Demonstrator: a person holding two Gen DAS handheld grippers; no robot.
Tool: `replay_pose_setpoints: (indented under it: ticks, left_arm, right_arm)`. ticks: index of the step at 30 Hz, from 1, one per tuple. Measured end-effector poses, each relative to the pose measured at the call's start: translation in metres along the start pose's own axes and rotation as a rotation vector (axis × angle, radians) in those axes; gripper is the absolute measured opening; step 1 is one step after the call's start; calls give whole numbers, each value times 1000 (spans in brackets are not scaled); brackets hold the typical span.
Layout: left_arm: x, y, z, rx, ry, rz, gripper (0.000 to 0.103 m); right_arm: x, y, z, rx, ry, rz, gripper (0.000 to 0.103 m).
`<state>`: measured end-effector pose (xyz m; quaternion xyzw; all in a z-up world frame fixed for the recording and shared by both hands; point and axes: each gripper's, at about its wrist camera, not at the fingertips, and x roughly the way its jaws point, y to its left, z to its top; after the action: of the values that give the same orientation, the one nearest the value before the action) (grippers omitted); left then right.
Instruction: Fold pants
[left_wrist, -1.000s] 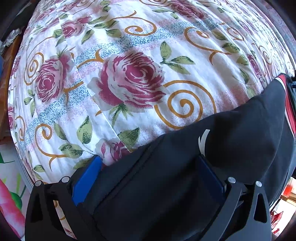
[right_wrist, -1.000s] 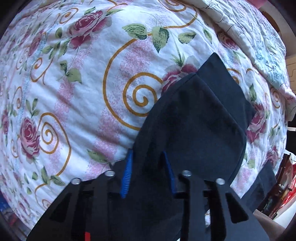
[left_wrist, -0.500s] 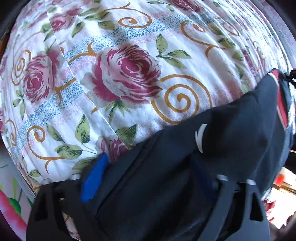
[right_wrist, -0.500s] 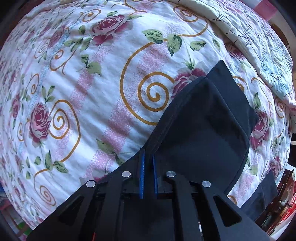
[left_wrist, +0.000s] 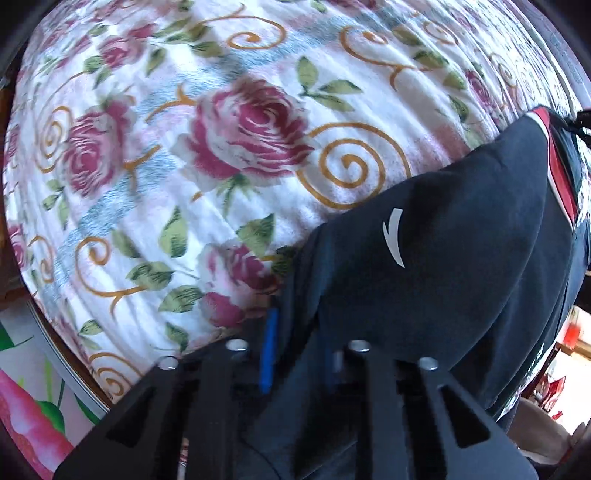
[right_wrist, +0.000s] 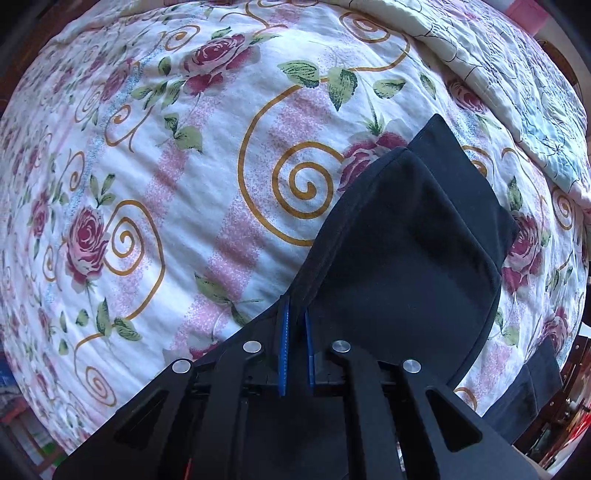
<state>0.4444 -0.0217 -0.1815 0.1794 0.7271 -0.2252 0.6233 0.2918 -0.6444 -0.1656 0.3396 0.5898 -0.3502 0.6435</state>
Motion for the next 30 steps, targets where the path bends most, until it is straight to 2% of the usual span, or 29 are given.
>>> replay_pose_setpoints:
  ticks: [3,8,13,17,19,22,23,25,28,30]
  left_arm:
    - [-8,1,-7,-1,-29,25,13]
    - [-41,0,-29,0,-102,90,12]
    - [-84,-7,-63,13,-193,107,12]
    - [-120,-17,-100,8,-289,119,13]
    - [-125,-25,-108,21,-321,127,13]
    - [-133,-39,-135,46,-382,154,13]
    - [-140,-48,-156,61,-417,153,13]
    - [-141,-59,-175,72,-442,157,13]
    - [-139,-72,-226,87,-495,156,13]
    - [-129,-77,-248,78,-495,128,14]
  right_arm:
    - [-11,-12,-2,24,-8,57,5]
    - [-40,-26,-9,2,-35,101,5]
    - [-75,-46,-19,-28,-67,159,5]
    - [-100,-67,-39,-54,-95,209,5]
    - [-107,-75,-46,-60,-105,233,5]
    - [-123,-100,-66,-69,-127,284,5]
    - [-129,-114,-78,-71,-139,309,5]
    - [-138,-134,-96,-85,-164,320,5]
    - [-141,-165,-123,-90,-195,338,5]
    - [-133,-192,-148,-80,-199,350,5]
